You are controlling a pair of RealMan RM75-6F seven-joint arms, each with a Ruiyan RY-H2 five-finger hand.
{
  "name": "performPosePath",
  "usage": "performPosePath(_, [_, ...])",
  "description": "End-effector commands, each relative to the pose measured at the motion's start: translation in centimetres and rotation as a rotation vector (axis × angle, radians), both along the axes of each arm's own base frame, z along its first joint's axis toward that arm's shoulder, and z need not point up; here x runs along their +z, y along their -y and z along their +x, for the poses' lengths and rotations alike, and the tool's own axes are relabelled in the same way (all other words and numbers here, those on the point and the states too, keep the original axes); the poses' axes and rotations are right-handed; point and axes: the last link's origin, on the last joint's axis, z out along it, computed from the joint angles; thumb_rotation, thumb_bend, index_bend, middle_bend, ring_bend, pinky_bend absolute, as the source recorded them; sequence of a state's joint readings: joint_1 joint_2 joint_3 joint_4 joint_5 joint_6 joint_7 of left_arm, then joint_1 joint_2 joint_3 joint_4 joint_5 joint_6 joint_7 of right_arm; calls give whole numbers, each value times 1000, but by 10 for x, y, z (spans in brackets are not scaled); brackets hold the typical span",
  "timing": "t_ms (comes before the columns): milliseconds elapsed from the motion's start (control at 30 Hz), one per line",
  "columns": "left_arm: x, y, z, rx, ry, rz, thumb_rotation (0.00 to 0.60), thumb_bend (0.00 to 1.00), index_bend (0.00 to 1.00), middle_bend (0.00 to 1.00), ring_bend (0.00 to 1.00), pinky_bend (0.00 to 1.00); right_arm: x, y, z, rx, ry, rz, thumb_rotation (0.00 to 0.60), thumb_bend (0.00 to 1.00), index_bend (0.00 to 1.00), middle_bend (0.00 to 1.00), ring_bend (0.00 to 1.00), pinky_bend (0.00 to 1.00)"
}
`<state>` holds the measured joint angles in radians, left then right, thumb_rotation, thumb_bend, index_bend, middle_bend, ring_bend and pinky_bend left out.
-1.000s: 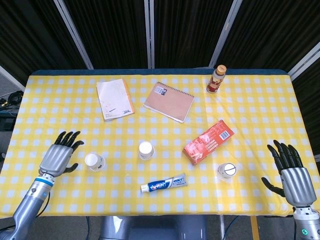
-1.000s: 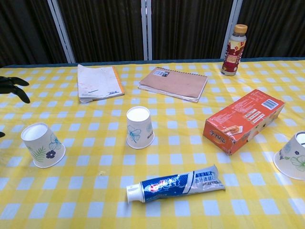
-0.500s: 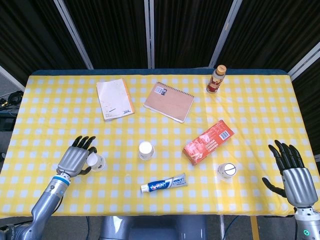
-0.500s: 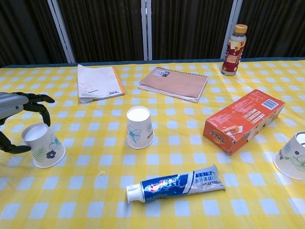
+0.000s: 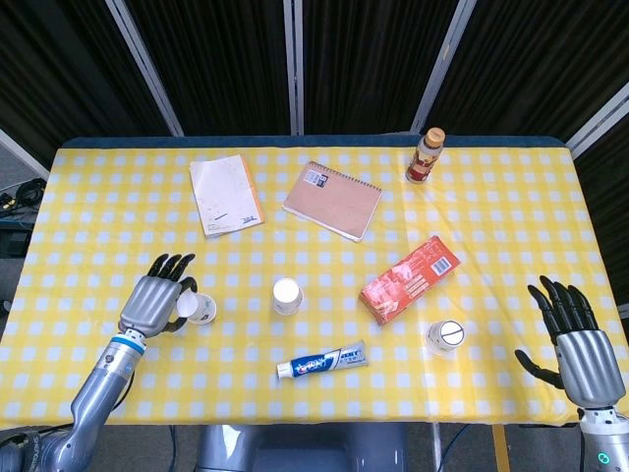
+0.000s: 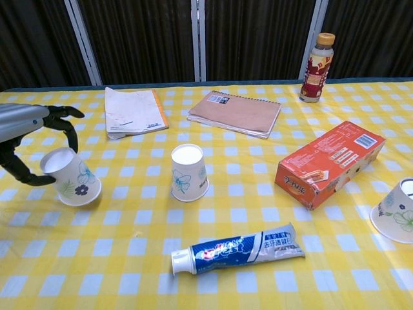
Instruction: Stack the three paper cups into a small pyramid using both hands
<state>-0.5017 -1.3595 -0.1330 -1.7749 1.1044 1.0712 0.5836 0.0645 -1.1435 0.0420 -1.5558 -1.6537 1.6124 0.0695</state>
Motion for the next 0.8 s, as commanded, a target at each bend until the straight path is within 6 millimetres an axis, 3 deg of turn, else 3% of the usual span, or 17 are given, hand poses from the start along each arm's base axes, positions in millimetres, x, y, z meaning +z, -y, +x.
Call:
performPosePath(33, [0,-13,20,-27,21,6,600,299,535,0,0,0,3,2,-1,-5,13,-3,600,86,0,0,0,0])
performPosePath(267, [-16,-40,55,-77,18,12,600,299,536,0,0,0,9,5,-7,-26,39,-1,600,87,0,0,0,0])
performPosePath(467, [-43,-53,82,-101,28,-24,600,299,540,0,0,0,13,7,-9,-30,59,-3,600,87,0,0,0,0])
performPosePath(800, [-82,-44,120,-128,47,-103,600,299,545,0,0,0,14,7,-10,-30,70,2,600,86,0,0,0,0])
